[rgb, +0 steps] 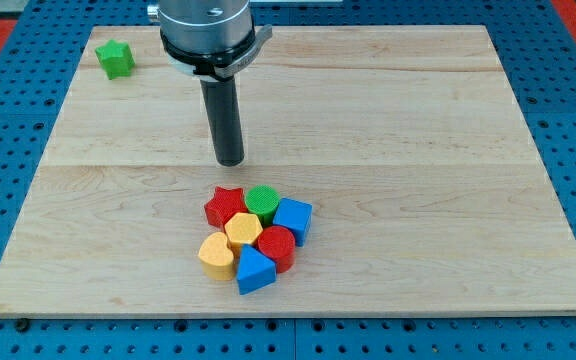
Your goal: Move the green star to the center left of the board
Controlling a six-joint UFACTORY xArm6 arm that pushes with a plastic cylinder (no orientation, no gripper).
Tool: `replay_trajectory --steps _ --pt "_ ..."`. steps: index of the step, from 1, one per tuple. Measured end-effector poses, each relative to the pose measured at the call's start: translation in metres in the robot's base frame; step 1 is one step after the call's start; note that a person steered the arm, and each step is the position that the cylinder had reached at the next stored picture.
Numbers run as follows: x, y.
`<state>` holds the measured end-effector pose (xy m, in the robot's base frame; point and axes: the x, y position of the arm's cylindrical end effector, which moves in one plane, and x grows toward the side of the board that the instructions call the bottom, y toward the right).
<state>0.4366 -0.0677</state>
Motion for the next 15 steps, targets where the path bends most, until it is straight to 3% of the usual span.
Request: replay_trajectory --steps 3,4,5,6,8,9,10,11,15 --pt "-0.013 -0.008" --pt "-0.092 -0.036" --pt "-0.203 -0.042" --pt "-0.244 -0.082" --pt "-0.195 -0.161" --pt "-0.209 -0.164" --pt "-0.192 -0.234" --pt "-0.157 -0.217" --pt "-0.177 -0.099"
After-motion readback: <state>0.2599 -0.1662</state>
